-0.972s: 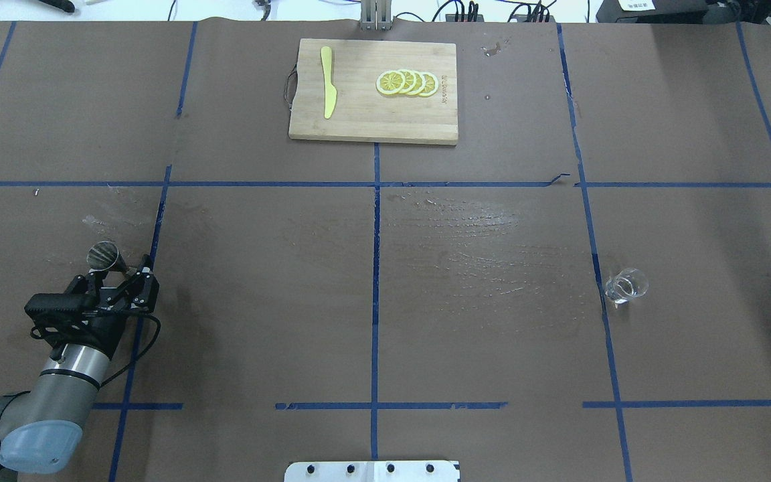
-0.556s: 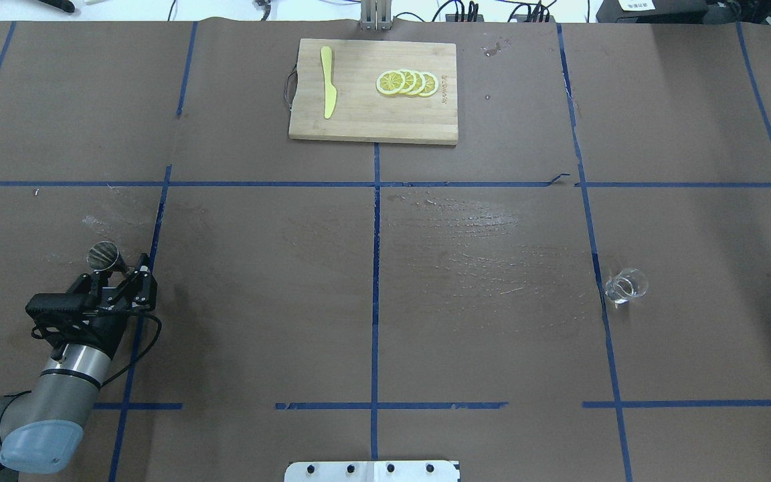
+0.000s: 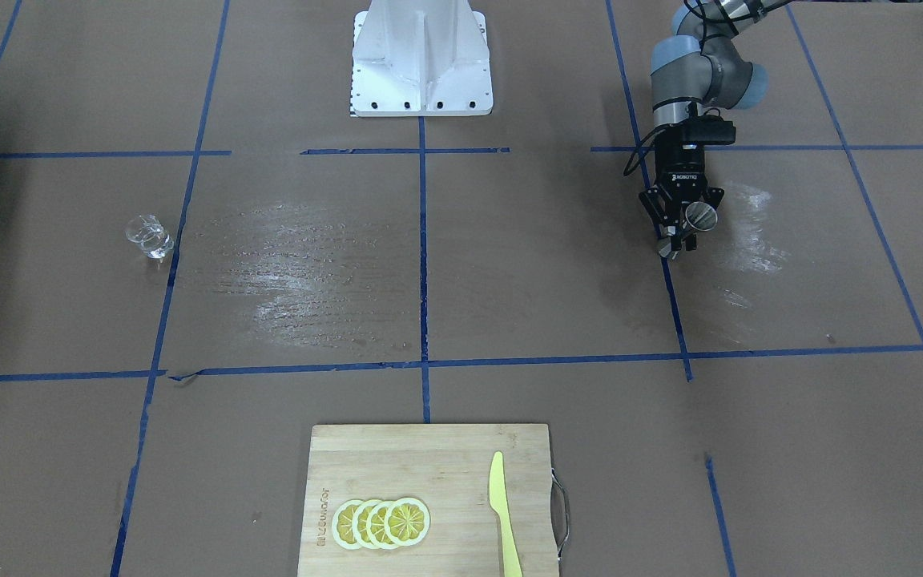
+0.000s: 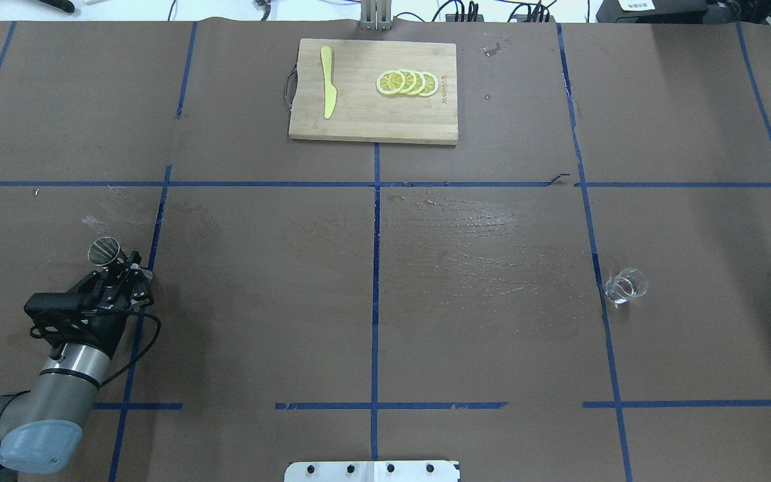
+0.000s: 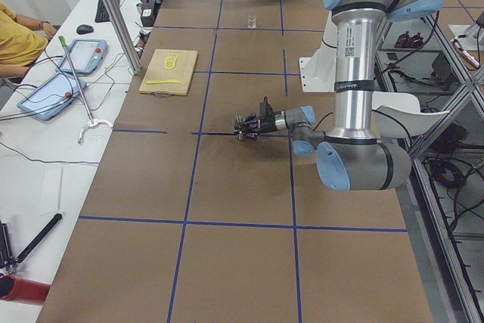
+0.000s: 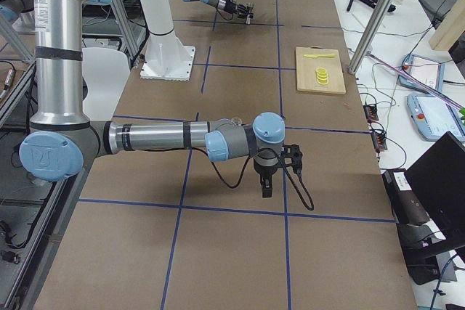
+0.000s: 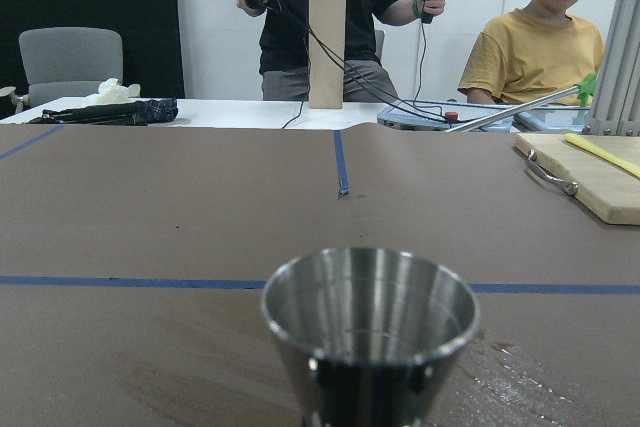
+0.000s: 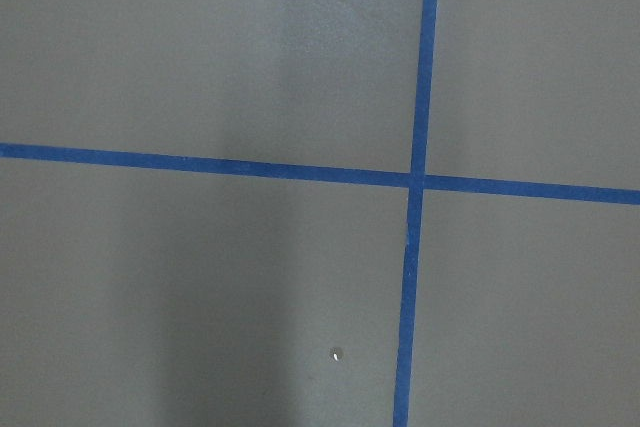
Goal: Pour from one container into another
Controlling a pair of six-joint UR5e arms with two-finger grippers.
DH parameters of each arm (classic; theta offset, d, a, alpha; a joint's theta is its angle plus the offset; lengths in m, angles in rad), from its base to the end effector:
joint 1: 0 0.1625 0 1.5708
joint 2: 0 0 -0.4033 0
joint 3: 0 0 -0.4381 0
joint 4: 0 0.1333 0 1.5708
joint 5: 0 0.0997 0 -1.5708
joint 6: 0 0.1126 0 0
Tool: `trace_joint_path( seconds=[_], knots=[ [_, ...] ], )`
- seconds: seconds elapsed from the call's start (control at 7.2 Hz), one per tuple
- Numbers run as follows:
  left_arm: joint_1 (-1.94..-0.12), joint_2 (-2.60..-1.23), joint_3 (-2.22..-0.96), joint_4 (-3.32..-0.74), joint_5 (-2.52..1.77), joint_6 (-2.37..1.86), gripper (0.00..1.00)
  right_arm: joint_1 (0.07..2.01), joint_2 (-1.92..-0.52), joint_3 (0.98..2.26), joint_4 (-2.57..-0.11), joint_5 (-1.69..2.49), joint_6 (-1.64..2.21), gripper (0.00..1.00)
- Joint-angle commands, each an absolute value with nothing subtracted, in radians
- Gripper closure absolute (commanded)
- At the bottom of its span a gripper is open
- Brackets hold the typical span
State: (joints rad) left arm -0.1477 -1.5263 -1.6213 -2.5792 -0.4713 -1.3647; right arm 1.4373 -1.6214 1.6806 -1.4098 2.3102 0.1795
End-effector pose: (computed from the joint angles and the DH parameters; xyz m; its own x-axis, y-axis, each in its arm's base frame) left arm 0.4762 -0.3071 0.5051 0.6781 -0.0070 -0.7349 0.6910 0.3465 0.6344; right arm -0.0139 -0.5353 0.5988 0.7244 -0.0676 0.6860 0.0006 0.9952 0.0975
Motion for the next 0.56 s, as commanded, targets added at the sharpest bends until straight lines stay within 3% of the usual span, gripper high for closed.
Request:
trace_joint_path(
  seconds=[0.0, 0.42],
  knots=[
    [-0.147, -1.523, -1.621, -2.617, -0.459, -1.365, 1.0, 1.437, -1.621, 1.68, -1.411, 2.31, 0.179, 0.0],
    [-0.147, -1.537, -1.629, -2.635, -0.439, -1.339, 1.0, 1.43, -1.624, 1.678, -1.358, 2.313, 0.184, 0.0]
  ],
)
